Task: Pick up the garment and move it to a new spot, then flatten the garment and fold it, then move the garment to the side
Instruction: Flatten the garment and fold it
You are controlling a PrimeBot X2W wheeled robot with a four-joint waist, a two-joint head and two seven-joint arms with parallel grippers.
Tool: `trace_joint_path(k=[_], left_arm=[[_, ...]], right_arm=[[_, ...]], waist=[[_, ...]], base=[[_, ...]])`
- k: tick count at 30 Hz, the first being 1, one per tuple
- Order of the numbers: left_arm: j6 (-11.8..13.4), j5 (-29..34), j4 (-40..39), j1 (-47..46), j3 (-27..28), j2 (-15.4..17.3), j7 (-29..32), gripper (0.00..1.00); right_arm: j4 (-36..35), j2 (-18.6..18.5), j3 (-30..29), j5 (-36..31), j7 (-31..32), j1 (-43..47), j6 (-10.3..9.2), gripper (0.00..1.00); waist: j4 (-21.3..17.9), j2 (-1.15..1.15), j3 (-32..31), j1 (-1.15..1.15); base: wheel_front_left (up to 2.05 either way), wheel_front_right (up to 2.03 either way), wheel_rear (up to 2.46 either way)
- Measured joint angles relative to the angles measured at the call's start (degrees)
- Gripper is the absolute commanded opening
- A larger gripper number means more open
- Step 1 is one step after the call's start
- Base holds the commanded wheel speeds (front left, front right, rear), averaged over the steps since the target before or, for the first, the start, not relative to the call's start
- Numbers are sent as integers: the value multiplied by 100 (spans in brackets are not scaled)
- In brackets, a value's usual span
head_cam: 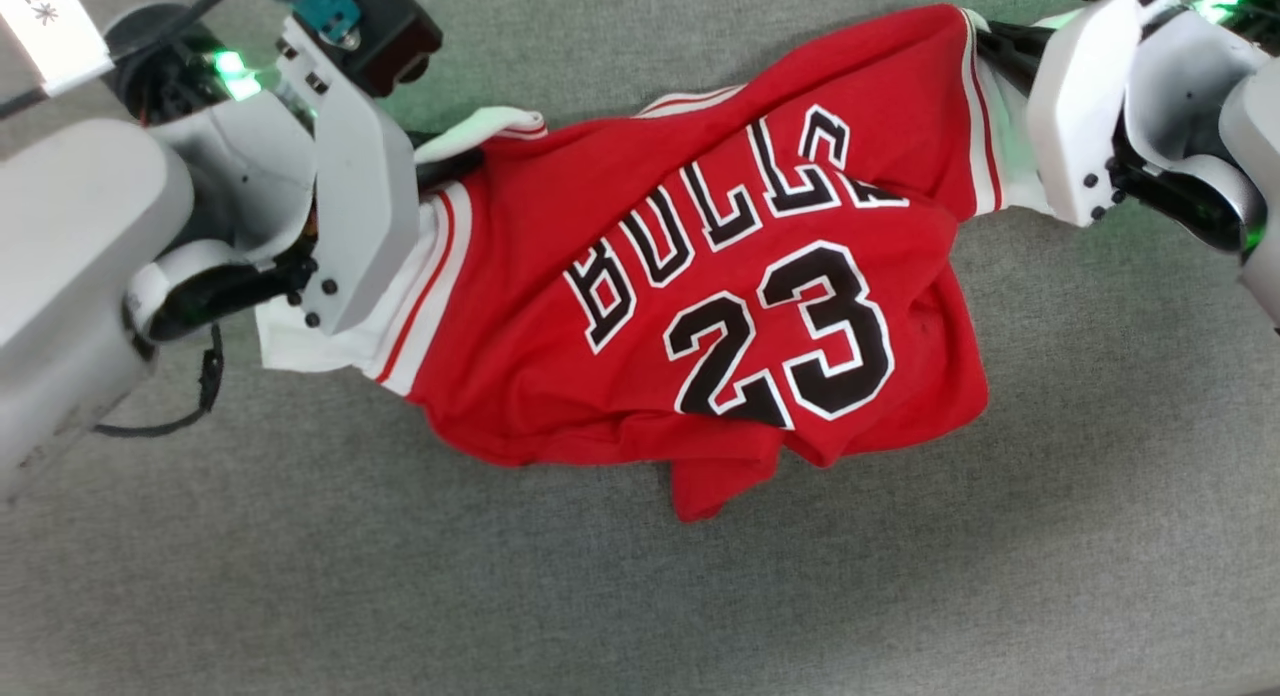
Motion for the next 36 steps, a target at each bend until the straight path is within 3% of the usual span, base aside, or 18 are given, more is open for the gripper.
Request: trace_joint_path(k=[14,23,29,36], left_arm=[[32,-840,1229,-53,-31,-318,-2199,0],[25,-1389,2285,-1090,470,-637,-3233,0],[11,-1192,3365,-2249,850,-1018,-3923,0],[9,-1087,3820,-2906,1083,-1377,-4297,0]], right_arm=[[1092,-220,-1018,35,-1777,-58,4,0],[2295,436,-2034,-651,-2816,-1259,22,0],[3150,965,-2721,-1160,-3385,-2454,37,0],[3264,1117,-3478,-1848,-3467,-3076,40,0]], waist=[[484,0,-652,0],[812,0,-715,0],[770,0,-556,0],[708,0,-463,0]], base=[[0,0,0],[0,0,0],[0,0,0],[0,0,0]])
